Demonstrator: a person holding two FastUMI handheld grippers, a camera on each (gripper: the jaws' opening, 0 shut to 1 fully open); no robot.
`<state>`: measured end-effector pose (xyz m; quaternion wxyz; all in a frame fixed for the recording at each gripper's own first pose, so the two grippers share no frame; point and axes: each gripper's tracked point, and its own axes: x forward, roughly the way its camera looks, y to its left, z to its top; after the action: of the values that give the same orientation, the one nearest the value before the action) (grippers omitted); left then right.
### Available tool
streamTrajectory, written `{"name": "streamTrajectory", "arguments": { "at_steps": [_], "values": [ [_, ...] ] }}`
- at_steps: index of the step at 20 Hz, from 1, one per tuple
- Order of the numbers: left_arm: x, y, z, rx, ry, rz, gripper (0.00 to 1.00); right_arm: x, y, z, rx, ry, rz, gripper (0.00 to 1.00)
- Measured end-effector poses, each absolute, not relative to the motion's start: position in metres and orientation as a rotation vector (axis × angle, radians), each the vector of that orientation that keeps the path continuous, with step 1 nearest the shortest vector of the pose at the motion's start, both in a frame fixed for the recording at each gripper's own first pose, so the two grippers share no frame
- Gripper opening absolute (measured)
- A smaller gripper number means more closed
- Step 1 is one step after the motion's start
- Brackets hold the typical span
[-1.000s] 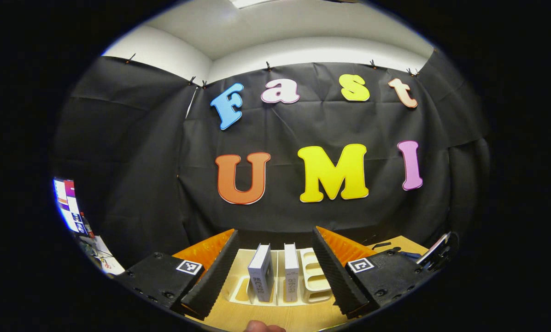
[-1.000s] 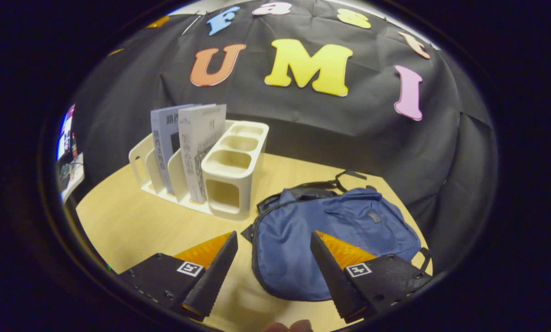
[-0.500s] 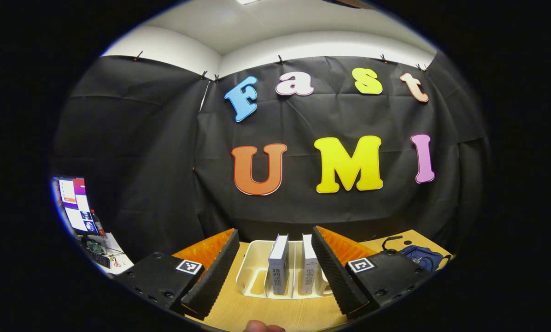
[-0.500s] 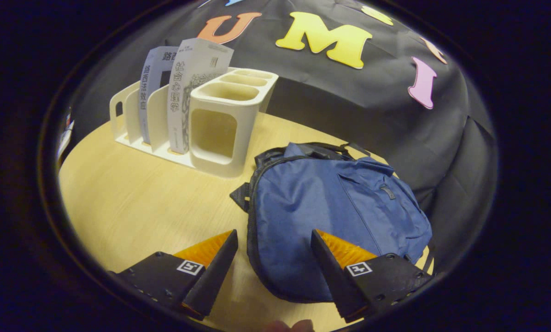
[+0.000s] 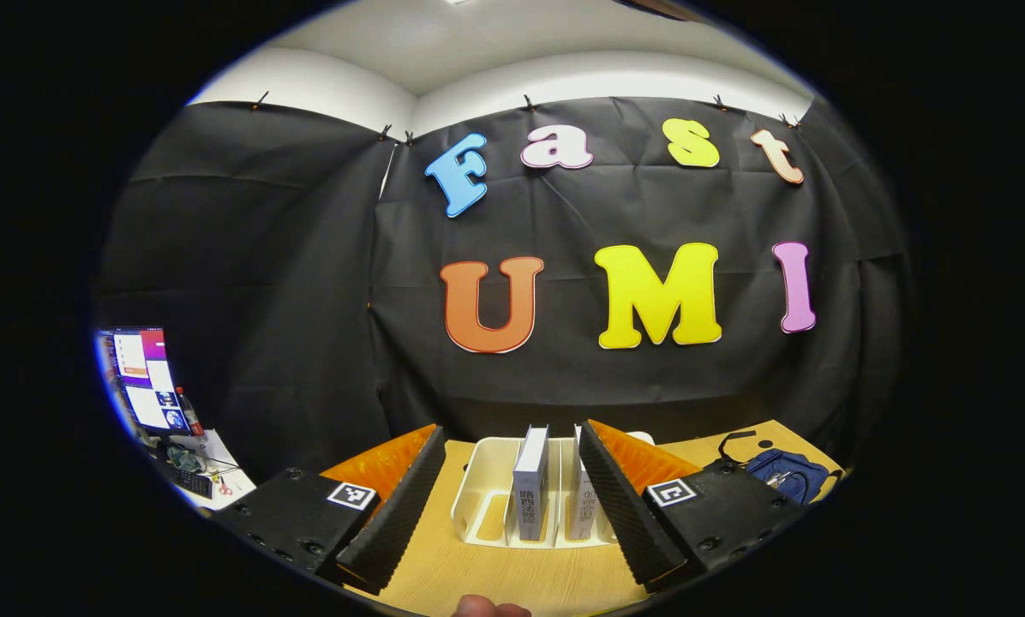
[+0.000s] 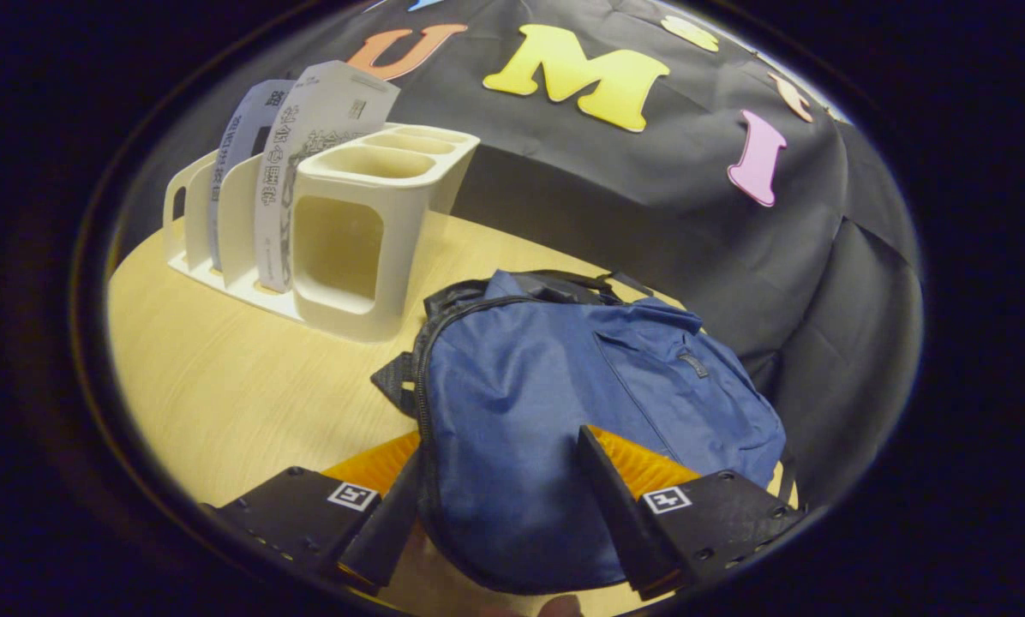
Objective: Open the schoolbag, grab two books from the bookshelf and put them into the schoolbag.
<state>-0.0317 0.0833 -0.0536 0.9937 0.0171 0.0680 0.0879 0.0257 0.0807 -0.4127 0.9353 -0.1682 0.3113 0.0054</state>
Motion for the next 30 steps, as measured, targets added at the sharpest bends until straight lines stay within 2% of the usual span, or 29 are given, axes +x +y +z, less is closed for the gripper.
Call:
{"name": "streamTrajectory", "arguments": {
  "at_steps": [1, 2, 3, 5, 7, 8, 9, 10, 12, 13, 17, 18, 24, 30],
  "values": [
    [-0.031, 0.084, -0.055, 0.036, 0.140, 0.177, 0.99, 0.027, 0.080, -0.414, -0.318, 0.643, 0.014, 0.99],
    [-0.032, 0.084, -0.055, 0.036, 0.141, 0.179, 0.99, 0.029, 0.078, -0.417, -0.295, 0.656, 0.021, 0.91],
    [-0.031, 0.085, -0.053, 0.034, 0.141, 0.181, 0.99, 0.031, 0.078, -0.419, -0.269, 0.672, 0.038, 0.95],
    [-0.032, 0.085, -0.054, 0.026, 0.142, 0.182, 0.99, 0.035, 0.081, -0.420, -0.244, 0.700, 0.072, 0.82],
    [-0.032, 0.083, -0.056, 0.023, 0.144, 0.181, 0.99, 0.034, 0.087, -0.418, -0.239, 0.716, 0.114, 0.65],
    [-0.032, 0.082, -0.056, 0.021, 0.144, 0.181, 0.99, 0.033, 0.088, -0.415, -0.242, 0.716, 0.128, 0.49],
    [-0.032, 0.081, -0.056, 0.019, 0.141, 0.180, 0.99, 0.032, 0.090, -0.412, -0.247, 0.717, 0.138, 0.39],
    [-0.031, 0.081, -0.055, 0.017, 0.139, 0.181, 0.99, 0.030, 0.089, -0.411, -0.246, 0.720, 0.145, 0.22],
    [-0.031, 0.081, -0.056, 0.014, 0.137, 0.182, 0.99, 0.029, 0.090, -0.406, -0.239, 0.727, 0.172, 0.21],
    [-0.030, 0.080, -0.056, 0.010, 0.136, 0.184, 0.99, 0.028, 0.090, -0.402, -0.234, 0.734, 0.186, 0.10],
    [-0.025, 0.077, -0.061, -0.010, 0.140, 0.185, 0.99, 0.022, 0.085, -0.376, -0.185, 0.739, 0.232, 0.08],
    [-0.024, 0.077, -0.061, -0.011, 0.140, 0.185, 0.99, 0.024, 0.083, -0.372, -0.178, 0.730, 0.238, 0.01],
    [-0.006, 0.070, -0.068, -0.027, 0.164, 0.182, 0.99, 0.031, 0.060, -0.300, -0.118, 0.683, 0.254, 0.01],
    [0.026, 0.052, -0.066, -0.056, 0.196, 0.142, 0.99, 0.048, 0.002, -0.226, -0.111, 0.624, 0.226, 0.00]
  ]
}}
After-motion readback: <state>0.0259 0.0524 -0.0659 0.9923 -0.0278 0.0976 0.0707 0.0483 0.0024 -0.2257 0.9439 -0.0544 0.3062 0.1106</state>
